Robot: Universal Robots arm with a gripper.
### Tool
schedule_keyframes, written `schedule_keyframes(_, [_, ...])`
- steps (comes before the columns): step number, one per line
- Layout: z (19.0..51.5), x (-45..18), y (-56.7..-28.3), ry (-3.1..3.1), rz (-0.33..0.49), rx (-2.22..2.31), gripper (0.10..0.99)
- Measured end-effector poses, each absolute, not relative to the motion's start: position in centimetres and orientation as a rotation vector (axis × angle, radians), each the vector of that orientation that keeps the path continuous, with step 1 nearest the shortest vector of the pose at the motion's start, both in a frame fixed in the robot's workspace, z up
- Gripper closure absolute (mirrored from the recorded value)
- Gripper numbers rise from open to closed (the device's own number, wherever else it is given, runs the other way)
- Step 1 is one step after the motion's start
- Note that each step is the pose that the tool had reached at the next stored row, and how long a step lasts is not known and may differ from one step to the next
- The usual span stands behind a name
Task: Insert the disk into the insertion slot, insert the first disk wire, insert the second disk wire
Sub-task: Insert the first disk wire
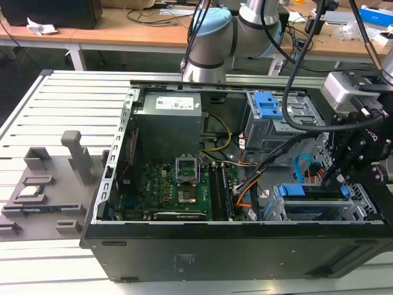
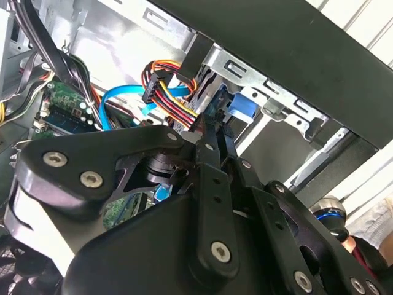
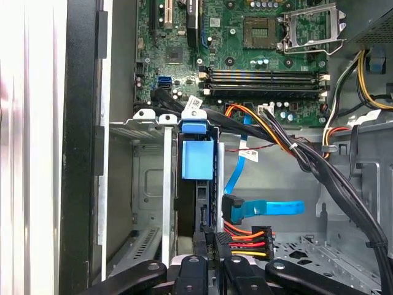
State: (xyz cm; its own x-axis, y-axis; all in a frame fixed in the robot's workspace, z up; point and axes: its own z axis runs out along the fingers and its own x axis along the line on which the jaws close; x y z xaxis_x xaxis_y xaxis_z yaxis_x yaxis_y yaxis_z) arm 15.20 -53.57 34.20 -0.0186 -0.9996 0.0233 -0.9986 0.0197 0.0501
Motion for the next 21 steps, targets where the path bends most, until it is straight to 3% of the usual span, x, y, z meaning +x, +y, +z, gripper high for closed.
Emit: schedule_keyframes(21, [34.12, 15.29, -53.75, -2.234, -0.029, 2.132, 0.918])
